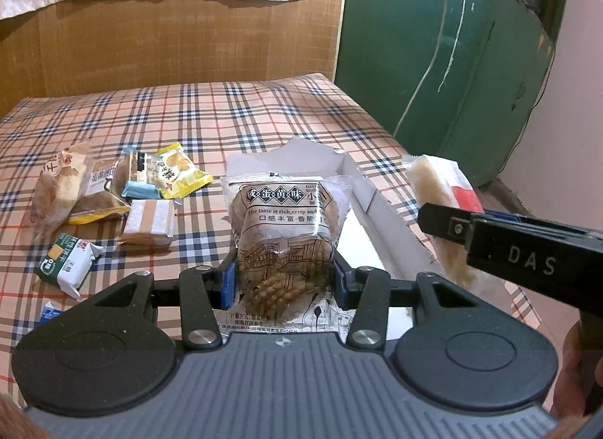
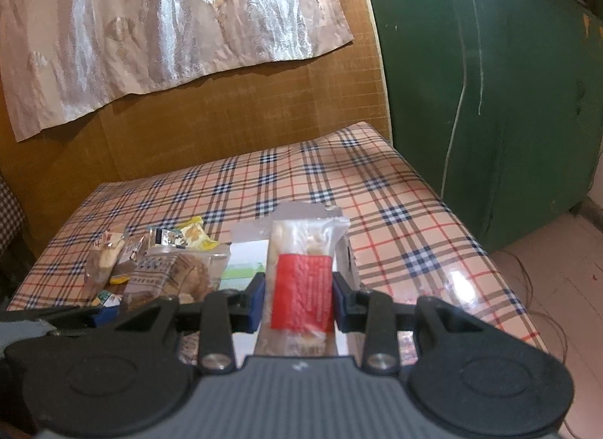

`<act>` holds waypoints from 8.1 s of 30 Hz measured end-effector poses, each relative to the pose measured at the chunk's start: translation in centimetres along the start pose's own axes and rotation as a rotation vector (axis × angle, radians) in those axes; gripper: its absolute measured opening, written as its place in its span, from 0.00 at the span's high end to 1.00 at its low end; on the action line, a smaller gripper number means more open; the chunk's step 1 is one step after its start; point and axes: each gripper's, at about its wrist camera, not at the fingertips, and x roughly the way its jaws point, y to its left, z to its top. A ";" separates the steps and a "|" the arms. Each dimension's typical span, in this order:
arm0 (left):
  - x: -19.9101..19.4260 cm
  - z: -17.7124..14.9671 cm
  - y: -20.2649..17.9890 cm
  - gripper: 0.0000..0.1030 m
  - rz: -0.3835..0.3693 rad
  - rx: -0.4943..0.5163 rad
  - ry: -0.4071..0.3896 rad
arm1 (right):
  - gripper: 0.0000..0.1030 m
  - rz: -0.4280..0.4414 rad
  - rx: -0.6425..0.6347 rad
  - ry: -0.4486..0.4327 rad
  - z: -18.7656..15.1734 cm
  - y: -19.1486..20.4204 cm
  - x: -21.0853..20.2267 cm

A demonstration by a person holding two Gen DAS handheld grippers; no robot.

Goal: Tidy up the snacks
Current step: 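Carry the cookie bag and bread to the white box and open both tools, then move the left tool to the blue biscuit pack while the right tool approaches the green-and-white box, then grasp the blue pack with the left tool while the right tool grasps the green-and-white biscuit box, then carry the blue pack and green-and-white box over the white box with both tools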

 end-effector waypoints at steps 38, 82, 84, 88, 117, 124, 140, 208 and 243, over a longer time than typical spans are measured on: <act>5.1 -0.4 1.0 0.22 -0.131 0.092 0.064 | 0.53 -0.021 0.008 0.037 1.0 -1.4 5.0; -6.1 -4.9 18.1 0.00 0.145 -0.098 -0.005 | 0.31 0.183 -0.081 0.033 -3.7 11.3 -0.4; -5.9 -5.5 18.7 0.00 0.158 -0.100 -0.005 | 0.31 0.188 -0.088 0.038 -4.1 11.6 -0.3; -5.2 -6.2 19.7 0.00 0.159 -0.103 0.015 | 0.31 0.197 -0.089 0.043 -4.6 11.8 -0.2; 0.8 -6.6 25.4 0.46 0.238 -0.145 0.038 | 0.26 0.323 -0.146 0.170 -4.1 15.3 6.8; -1.3 -6.5 28.8 0.46 0.280 -0.237 0.010 | 0.19 0.474 -0.399 0.239 -3.0 20.5 11.0; 0.8 -6.3 30.1 0.46 0.288 -0.262 0.036 | 0.47 0.487 -0.606 0.384 -3.0 24.3 18.6; -6.6 -4.3 17.7 0.46 0.138 -0.073 -0.062 | 0.53 0.129 -0.147 0.043 -3.3 12.1 -1.6; -5.5 -4.6 12.1 0.46 -0.019 0.063 -0.028 | 0.53 0.027 -0.048 -0.013 -2.5 6.4 -3.5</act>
